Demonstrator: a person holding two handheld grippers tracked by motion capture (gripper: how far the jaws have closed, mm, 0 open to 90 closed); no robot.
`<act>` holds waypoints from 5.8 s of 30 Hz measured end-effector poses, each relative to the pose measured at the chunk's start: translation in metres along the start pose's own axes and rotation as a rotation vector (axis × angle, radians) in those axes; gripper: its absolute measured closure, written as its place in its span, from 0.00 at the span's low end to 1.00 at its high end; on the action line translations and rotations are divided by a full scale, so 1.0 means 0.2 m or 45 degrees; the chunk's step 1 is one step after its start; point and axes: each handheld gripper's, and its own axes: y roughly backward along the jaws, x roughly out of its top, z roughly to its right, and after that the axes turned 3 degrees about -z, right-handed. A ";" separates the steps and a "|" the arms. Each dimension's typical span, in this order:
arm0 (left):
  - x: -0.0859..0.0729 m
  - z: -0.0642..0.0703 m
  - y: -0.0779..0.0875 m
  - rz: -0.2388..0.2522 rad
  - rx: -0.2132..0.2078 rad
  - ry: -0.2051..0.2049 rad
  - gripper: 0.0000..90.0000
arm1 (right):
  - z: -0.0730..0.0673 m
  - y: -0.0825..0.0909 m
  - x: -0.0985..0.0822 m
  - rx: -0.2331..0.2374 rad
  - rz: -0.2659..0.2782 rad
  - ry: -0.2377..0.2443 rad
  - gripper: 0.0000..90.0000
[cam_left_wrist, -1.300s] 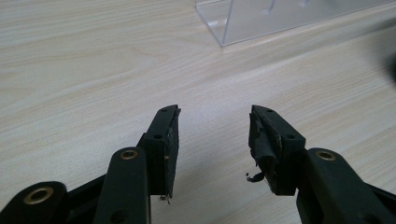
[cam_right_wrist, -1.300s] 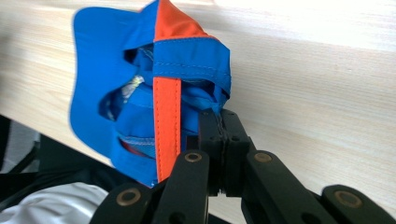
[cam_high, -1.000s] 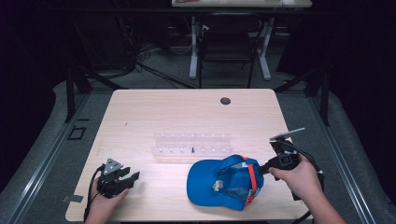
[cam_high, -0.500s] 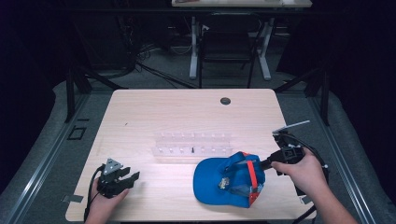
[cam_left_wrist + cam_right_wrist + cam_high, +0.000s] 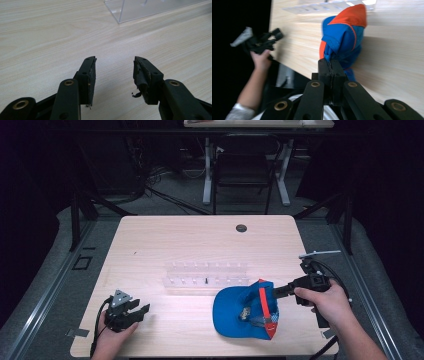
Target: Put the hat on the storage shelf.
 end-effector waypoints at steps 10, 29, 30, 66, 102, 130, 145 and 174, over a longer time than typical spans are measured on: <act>0.00 0.00 0.00 0.000 -0.001 -0.001 0.59 | -0.05 0.00 0.00 0.192 0.030 0.012 1.00; 0.00 0.00 0.00 0.005 -0.003 -0.008 0.59 | -0.32 -0.02 0.10 0.405 0.050 0.133 1.00; 0.00 0.00 0.00 0.004 -0.005 -0.008 0.59 | -0.34 -0.02 0.11 0.421 0.048 0.140 1.00; 0.01 0.02 0.00 0.011 -0.027 -0.022 0.59 | -0.63 -0.03 0.30 0.532 0.116 0.228 1.00; 0.28 0.44 0.07 0.258 -0.257 -0.275 0.58 | -0.72 -0.18 0.51 0.726 0.133 0.214 0.99; 0.50 0.68 -0.04 0.281 -0.141 -0.382 0.98 | -0.72 -0.24 0.52 0.717 0.123 0.213 0.99; 0.51 0.66 -0.10 0.242 -0.171 -0.342 0.98 | -0.66 -0.29 0.52 0.684 0.121 0.185 0.99; 0.47 0.64 -0.16 0.211 -0.173 -0.326 0.98 | -0.52 -0.26 0.50 0.505 0.181 0.170 0.99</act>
